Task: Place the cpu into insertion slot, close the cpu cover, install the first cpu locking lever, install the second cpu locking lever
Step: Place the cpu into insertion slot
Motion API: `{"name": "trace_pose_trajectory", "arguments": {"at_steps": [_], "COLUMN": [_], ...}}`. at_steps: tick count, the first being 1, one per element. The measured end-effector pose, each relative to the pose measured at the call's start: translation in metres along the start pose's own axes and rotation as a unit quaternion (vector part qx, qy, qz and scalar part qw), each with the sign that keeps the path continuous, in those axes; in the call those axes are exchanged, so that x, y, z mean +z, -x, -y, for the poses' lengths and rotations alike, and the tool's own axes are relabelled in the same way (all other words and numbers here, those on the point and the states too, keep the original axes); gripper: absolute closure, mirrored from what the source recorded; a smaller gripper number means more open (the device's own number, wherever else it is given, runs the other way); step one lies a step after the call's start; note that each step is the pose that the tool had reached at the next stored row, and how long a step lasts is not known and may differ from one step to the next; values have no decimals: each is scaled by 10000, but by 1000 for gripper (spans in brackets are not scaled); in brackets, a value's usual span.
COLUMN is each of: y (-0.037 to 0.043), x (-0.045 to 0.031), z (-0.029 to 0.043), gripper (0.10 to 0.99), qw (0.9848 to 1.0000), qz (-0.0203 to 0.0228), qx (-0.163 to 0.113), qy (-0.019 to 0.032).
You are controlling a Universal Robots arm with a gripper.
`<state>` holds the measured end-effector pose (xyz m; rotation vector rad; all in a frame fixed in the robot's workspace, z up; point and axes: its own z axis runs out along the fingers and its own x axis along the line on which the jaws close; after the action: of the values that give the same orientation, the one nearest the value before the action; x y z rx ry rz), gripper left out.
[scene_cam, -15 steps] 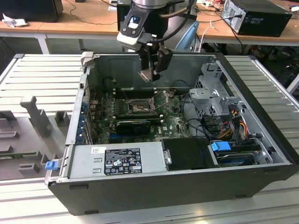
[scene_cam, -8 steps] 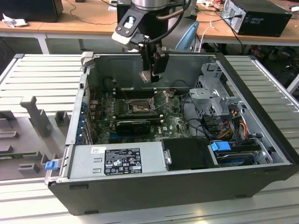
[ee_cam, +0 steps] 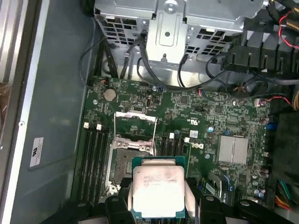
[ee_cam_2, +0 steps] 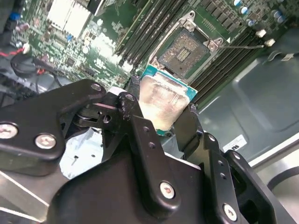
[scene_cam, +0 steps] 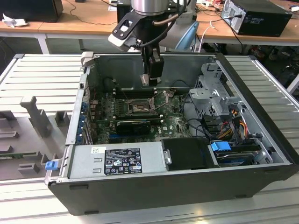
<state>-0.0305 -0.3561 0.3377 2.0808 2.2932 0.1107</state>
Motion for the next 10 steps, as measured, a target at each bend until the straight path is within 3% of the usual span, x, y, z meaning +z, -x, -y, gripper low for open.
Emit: {"name": "trace_pose_trajectory", "arguments": {"at_steps": [2, 4, 8, 10], "y": [-7, -24, -29, -31], "x": [35, 90, 144, 171], "z": [31, 113, 117, 120], "gripper": [553, 553, 553, 553], "qw": [10000, 10000, 9993, 9992], "qz": [4, 4, 14, 14], "qx": [46, 58, 340, 370], "qy": [-4, -12, -141, -170]}}
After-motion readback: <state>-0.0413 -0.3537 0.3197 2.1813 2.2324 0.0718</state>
